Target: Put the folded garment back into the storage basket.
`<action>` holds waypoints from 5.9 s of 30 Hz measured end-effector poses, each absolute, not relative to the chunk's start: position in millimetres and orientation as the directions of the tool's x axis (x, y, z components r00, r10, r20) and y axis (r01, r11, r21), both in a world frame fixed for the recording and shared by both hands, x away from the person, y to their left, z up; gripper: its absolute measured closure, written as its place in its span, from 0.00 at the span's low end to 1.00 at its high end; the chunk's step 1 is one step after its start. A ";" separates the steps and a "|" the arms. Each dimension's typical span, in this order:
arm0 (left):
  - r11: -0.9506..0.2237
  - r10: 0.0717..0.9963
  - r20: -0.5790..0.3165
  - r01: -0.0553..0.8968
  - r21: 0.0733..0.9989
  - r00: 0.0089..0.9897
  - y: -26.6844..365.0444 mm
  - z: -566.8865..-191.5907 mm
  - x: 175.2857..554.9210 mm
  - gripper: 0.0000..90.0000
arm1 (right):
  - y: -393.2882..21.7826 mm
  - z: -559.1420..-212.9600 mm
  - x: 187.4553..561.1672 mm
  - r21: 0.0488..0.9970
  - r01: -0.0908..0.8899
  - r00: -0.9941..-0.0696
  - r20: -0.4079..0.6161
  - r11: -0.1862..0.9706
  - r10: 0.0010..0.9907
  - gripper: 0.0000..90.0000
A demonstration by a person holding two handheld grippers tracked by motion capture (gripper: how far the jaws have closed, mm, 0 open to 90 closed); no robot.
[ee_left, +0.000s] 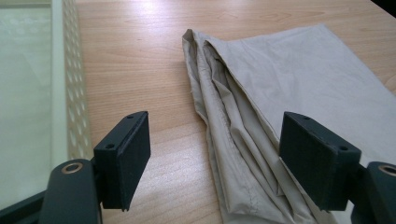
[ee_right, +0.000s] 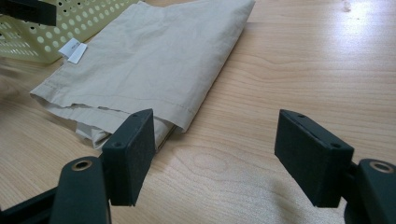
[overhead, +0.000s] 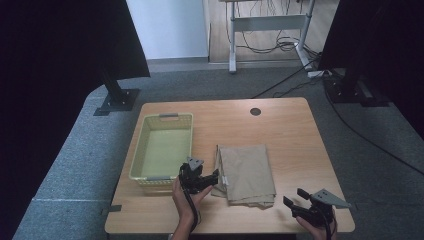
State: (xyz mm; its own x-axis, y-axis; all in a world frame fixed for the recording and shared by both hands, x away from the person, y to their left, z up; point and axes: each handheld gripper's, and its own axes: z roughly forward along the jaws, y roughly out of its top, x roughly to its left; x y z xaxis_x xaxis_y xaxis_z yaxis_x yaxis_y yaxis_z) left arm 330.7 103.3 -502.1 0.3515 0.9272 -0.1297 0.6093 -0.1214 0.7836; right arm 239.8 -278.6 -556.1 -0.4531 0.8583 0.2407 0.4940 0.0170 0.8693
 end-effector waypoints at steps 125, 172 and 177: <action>-0.252 0.928 -0.009 0.648 0.719 0.371 45.9 -517.4 420.0 0.25 | -280.1 -556.9 240.8 0.872 0.490 -0.456 0.247 0.009 0.855 0.32; -0.208 0.911 -0.127 0.705 0.678 0.392 56.9 -538.9 436.9 0.62 | -280.4 -557.1 240.1 0.872 0.490 -0.453 0.244 0.011 0.857 0.32; -0.209 0.914 -0.118 0.702 0.681 0.388 59.2 -539.0 436.8 0.77 | -280.2 -557.2 240.0 0.872 0.489 -0.454 0.242 0.013 0.858 0.32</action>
